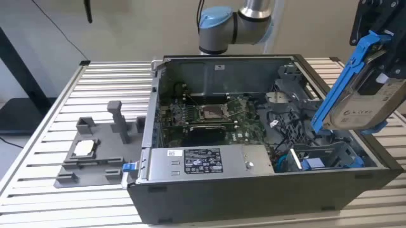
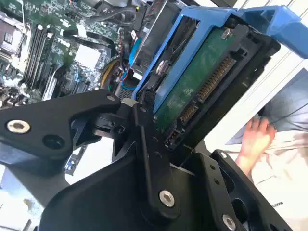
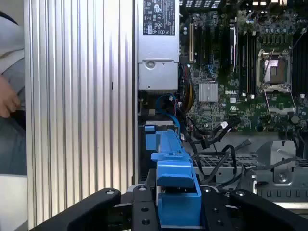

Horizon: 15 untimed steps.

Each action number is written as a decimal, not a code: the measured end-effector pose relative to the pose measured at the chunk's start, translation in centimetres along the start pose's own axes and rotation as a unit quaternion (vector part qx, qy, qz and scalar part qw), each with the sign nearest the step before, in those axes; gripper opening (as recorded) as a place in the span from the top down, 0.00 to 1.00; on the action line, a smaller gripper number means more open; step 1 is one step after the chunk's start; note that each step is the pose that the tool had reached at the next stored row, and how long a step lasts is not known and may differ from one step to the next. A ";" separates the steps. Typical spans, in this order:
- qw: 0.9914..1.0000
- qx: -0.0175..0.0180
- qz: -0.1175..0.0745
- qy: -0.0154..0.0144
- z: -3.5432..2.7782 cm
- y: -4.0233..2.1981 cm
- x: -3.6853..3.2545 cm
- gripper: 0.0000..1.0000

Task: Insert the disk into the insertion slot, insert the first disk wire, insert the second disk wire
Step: 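Insert the disk into the insertion slot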

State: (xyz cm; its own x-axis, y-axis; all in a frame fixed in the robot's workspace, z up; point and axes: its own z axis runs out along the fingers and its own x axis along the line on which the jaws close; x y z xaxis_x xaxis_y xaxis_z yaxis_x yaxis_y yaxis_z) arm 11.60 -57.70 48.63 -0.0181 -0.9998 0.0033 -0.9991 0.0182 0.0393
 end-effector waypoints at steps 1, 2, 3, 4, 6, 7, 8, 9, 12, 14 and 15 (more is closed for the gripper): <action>1.000 0.000 0.000 0.000 0.00 0.00 0.00 0.67; 1.000 0.000 0.000 0.000 0.00 0.00 0.00 0.67; 1.000 0.000 0.000 0.000 0.00 0.00 0.00 0.67; 1.000 0.000 0.000 0.000 0.00 0.00 0.00 0.67; 1.000 0.000 0.000 0.000 0.03 0.00 0.00 0.67; 1.000 0.000 0.000 0.000 0.06 0.00 0.00 0.67; 1.000 0.000 0.000 0.001 0.10 0.00 0.00 0.67; 1.000 0.000 0.000 0.001 0.14 -0.01 0.00 0.67; 1.000 0.000 0.000 0.003 0.32 -0.02 0.00 0.67; 1.000 0.000 0.000 0.004 0.46 -0.02 0.00 0.67; 1.000 0.000 0.000 0.004 0.55 -0.02 0.00 0.67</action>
State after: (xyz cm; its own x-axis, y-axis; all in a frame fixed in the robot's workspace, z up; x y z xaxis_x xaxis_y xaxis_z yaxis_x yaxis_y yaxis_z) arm 11.60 -57.70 48.08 -0.0181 -0.9998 0.0122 -0.9991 0.0186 0.0391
